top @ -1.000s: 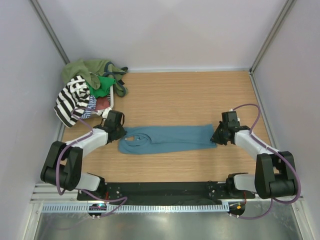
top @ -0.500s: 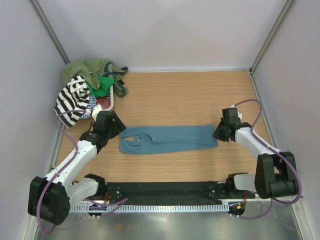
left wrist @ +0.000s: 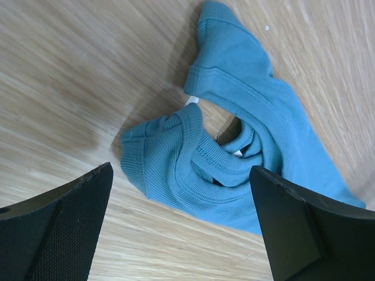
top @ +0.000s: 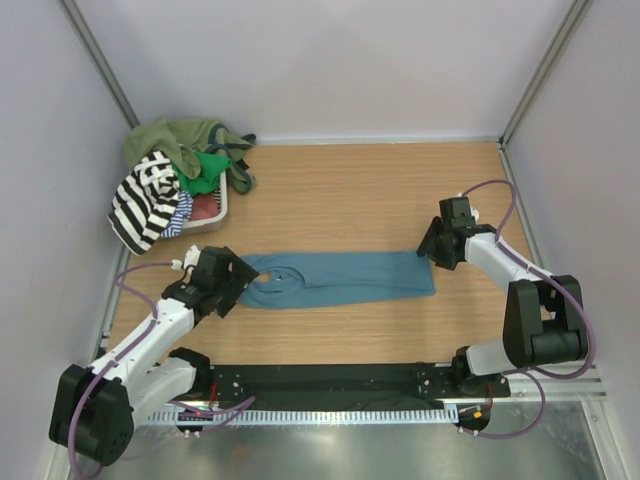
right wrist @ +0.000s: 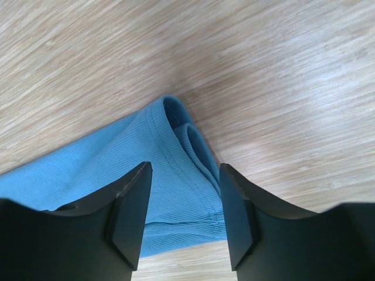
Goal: Fold and stack the tank tops
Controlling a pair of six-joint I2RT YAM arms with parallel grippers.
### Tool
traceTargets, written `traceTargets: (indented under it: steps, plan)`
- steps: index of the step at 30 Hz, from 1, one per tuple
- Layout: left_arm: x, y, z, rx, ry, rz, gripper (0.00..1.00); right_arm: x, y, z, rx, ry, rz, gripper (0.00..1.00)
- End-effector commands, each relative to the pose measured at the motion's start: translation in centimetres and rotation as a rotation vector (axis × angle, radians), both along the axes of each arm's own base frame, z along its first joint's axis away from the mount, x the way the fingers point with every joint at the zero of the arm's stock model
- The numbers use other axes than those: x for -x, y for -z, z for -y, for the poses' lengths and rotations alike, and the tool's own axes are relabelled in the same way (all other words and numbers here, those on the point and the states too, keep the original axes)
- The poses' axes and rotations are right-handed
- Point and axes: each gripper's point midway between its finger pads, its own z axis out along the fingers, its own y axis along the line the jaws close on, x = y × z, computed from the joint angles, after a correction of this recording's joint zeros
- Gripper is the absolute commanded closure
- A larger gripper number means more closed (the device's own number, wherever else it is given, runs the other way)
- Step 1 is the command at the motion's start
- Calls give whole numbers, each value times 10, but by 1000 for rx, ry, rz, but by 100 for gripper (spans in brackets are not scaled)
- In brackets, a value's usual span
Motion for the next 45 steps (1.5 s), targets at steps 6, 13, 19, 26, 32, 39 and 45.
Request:
traceTargets:
  steps: [6,13,19,26,32,39,45]
  plan:
    - [-13,4,11,12,-83,-53,1,-31,-10,-1,57,9,29,42]
    - [-37,7,7,-49,-141,-53,1,-40,1,-7,108,-7,-9,42]
    - [-50,19,16,-61,-133,-115,0,-36,10,-6,119,-2,-27,42]
    - [-63,33,12,-96,-184,-133,0,-32,11,-8,116,-8,-16,43]
    - [-80,32,11,-129,-190,-93,38,-20,20,-8,117,-18,-35,49]
    - [-111,39,8,-151,-204,-90,81,-3,25,-16,104,-48,-35,68]
    - [-161,42,25,-179,-134,-93,100,19,24,-32,74,-93,-41,91]
